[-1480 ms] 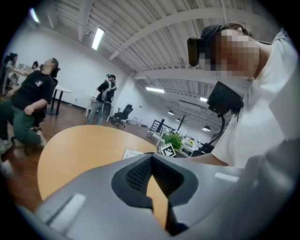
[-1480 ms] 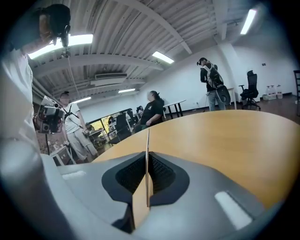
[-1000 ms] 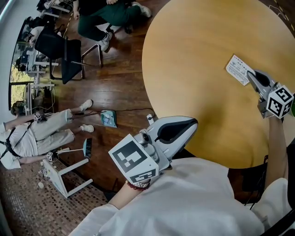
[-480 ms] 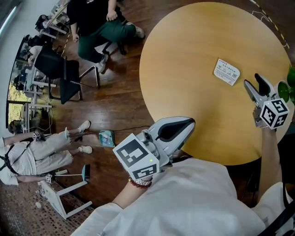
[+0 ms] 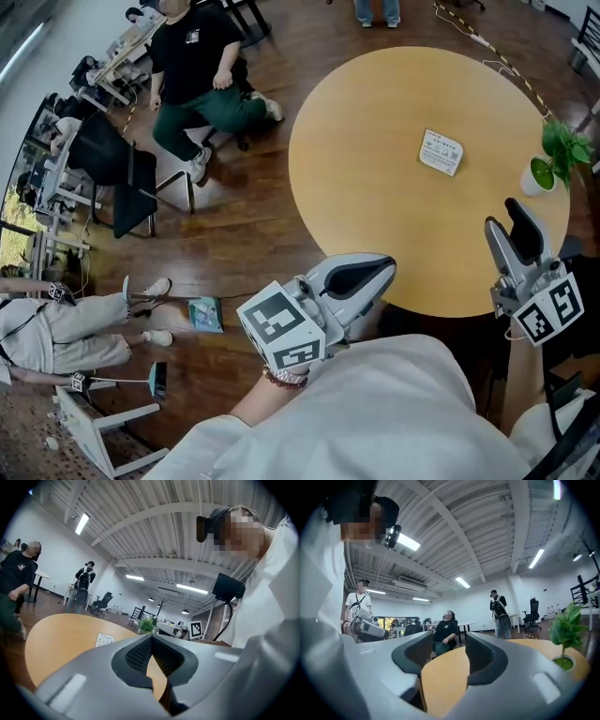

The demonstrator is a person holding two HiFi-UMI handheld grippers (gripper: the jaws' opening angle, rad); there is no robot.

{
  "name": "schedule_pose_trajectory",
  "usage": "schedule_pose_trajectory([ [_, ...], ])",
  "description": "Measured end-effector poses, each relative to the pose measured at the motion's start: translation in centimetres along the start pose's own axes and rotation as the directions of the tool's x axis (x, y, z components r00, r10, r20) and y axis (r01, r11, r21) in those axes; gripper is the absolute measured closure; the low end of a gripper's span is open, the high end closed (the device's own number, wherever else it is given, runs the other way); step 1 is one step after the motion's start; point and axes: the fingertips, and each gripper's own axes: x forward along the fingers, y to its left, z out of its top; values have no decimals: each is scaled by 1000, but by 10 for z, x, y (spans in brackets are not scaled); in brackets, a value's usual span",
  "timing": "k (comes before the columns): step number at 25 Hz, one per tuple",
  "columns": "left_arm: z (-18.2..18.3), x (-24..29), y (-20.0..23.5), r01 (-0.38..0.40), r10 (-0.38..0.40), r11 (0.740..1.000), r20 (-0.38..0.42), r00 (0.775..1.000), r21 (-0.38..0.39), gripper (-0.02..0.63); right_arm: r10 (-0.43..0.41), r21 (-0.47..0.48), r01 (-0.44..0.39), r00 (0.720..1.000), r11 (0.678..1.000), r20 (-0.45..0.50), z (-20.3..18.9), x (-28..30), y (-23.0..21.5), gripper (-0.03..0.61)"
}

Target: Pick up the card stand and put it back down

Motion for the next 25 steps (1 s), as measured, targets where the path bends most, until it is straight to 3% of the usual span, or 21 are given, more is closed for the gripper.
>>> schedule_pose_trajectory([
  [3, -3, -26, -26, 45, -45, 999, 23, 999, -14, 632, -45, -6, 46, 998, 999, 38, 18, -30, 43, 368],
  [7, -21, -63, -52, 102, -101, 993, 21, 995, -53, 632, -121, -23, 124, 989, 992, 81, 43, -74, 99, 411],
  [9, -40, -82, -54, 94, -94, 992, 2, 996, -81, 632, -162, -27, 165, 983, 986, 91, 48, -95, 123, 411],
  [12, -62, -99, -46, 58, -61, 994, -30, 998, -94, 632, -192, -28, 195, 979, 980, 65, 41, -117, 143, 361],
  [18, -54, -115, -85, 74, -74, 997, -32, 997, -8, 632, -187, -100, 192, 981, 976, 56, 53, -158, 179, 319],
  [25, -6, -89, -135, 116, -118, 993, 79, 990, 32, 632, -89, -51, 91, 995, 995, 47, 50, -175, 195, 305],
])
